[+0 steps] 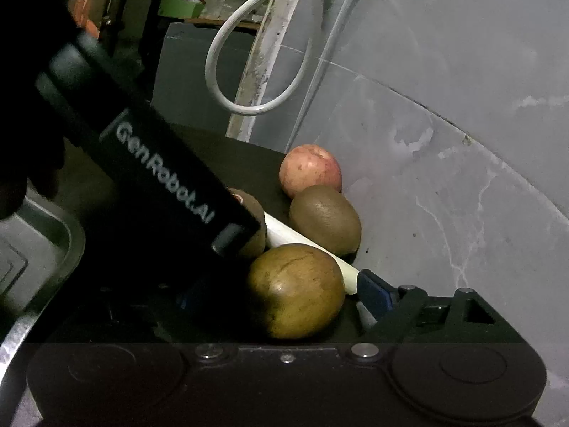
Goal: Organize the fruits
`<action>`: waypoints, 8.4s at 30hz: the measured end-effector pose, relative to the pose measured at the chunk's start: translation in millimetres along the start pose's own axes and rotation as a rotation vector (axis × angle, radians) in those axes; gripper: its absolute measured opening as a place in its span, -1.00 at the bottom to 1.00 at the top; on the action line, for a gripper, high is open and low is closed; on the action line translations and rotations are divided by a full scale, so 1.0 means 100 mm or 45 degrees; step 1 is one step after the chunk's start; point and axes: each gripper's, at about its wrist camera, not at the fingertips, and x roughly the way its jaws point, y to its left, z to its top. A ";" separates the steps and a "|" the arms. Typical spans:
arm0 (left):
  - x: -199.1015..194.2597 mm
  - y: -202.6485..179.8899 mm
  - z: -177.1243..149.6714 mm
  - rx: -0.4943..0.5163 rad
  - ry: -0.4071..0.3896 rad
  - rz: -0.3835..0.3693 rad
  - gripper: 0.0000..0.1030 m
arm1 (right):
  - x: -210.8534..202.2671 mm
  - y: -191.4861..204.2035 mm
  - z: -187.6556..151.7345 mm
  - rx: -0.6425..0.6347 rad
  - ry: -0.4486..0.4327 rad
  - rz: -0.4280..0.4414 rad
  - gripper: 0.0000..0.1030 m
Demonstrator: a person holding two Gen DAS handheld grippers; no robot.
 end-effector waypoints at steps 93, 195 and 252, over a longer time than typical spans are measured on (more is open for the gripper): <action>-1.13 0.48 -1.04 -0.330 0.010 0.197 0.22 | -1.65 1.10 -0.38 0.069 -0.060 0.459 0.24; -4.28 -1.05 -3.78 -0.529 -0.410 0.522 0.99 | -4.57 1.13 -1.19 0.260 -0.216 0.234 0.99; -4.07 -1.06 -3.89 -0.628 -0.271 0.435 0.99 | -4.37 0.98 -1.42 0.288 -0.087 0.281 0.99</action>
